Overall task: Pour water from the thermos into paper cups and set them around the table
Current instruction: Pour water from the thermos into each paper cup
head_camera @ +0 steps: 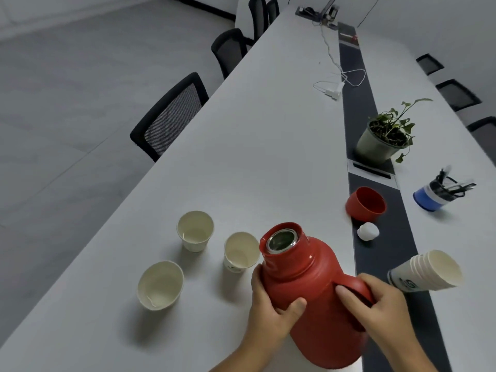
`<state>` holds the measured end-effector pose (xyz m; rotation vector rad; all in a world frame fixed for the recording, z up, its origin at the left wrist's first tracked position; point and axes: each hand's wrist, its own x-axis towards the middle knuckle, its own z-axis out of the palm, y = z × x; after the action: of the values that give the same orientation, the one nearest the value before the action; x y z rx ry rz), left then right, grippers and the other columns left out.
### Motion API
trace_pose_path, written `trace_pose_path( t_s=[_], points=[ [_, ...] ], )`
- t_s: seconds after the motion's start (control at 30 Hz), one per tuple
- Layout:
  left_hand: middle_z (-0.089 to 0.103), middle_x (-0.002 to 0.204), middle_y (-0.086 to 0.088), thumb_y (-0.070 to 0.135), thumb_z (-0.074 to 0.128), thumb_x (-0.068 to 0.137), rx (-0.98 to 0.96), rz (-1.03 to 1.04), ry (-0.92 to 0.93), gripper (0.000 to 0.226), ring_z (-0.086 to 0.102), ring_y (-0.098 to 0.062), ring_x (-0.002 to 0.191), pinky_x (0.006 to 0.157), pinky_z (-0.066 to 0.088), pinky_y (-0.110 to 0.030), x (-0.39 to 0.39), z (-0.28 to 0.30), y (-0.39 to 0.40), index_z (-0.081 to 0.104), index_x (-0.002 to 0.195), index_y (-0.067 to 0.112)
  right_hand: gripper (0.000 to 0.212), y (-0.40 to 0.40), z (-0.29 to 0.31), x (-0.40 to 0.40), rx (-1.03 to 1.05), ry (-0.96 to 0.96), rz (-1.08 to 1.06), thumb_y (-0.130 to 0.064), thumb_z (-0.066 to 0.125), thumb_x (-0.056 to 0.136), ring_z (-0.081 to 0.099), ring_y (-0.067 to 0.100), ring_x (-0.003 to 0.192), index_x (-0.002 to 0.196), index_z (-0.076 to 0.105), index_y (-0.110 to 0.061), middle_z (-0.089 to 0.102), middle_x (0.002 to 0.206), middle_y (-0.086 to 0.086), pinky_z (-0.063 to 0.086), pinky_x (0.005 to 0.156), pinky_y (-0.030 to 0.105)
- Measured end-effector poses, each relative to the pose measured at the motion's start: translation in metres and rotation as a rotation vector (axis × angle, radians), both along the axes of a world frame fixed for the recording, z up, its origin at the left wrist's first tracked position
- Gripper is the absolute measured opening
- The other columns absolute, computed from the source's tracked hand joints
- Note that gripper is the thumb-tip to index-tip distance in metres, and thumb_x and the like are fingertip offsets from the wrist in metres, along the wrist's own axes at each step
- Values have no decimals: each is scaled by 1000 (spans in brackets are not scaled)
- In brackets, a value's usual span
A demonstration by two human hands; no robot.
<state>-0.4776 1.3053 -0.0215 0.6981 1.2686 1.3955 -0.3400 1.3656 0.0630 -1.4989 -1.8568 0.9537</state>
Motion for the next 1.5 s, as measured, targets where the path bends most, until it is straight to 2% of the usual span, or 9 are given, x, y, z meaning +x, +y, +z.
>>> trace_pose_path(
  t_s=[0.07,0.2,0.3,0.53,0.7,0.87,1.0,1.2,1.5],
  points=[
    [41,116,24,52,66,48,-32,53,-40,81,57,4,97,83,53,-28,-1,0,-5,21,114,42,23,-5,3,-7,29,-3,1,0,74,67,50,8,45,53,62,-13,60,53,6,37,45,14],
    [45,109,19,33,60,61,-71,104,-123,74,60,7,80,61,51,-15,-1,-2,-12,18,121,33,24,-9,7,-19,64,-44,21,-3,75,66,58,5,56,59,64,-23,67,68,-5,41,51,9],
    [47,110,18,34,58,62,-92,113,-165,74,56,6,90,71,52,-18,-3,-2,-15,18,124,31,26,-12,9,-24,65,-69,35,-4,75,67,59,3,58,59,64,-25,68,70,-10,41,53,7],
    [49,107,13,33,57,65,-110,126,-264,66,59,6,81,58,48,-10,-1,0,-17,22,121,28,26,-11,11,-30,72,-158,66,-9,75,68,59,-1,64,61,62,-30,66,70,-19,42,55,5],
    [49,106,11,13,52,89,-120,143,-264,49,56,2,84,56,48,-10,1,-6,-16,23,129,16,25,-5,14,-33,65,-215,96,-13,75,69,58,-2,65,62,61,-33,65,58,-8,43,57,7],
    [50,107,11,13,49,89,-123,142,-309,45,56,5,84,57,48,-9,2,-7,-14,24,126,20,30,-1,14,-38,80,-254,121,-14,74,70,57,-10,65,60,57,-36,63,53,-15,39,57,1],
    [50,107,10,14,50,88,-126,144,-311,44,56,5,84,58,48,-9,1,-7,-13,25,124,21,29,1,12,-37,72,-261,130,-15,74,71,57,-9,67,60,58,-36,62,68,-32,39,57,1],
    [49,107,12,15,51,88,-117,126,-315,43,56,3,85,58,48,-9,1,-8,-11,25,121,23,26,4,11,-35,65,-265,122,-18,73,71,57,-9,68,62,58,-37,65,58,-12,42,53,8],
    [52,109,7,20,53,85,-118,138,-322,47,57,0,88,59,49,-10,3,-8,-10,25,123,21,22,5,12,-36,72,-273,132,-18,73,71,60,3,62,63,59,-34,63,63,-14,38,56,15]
  ],
)
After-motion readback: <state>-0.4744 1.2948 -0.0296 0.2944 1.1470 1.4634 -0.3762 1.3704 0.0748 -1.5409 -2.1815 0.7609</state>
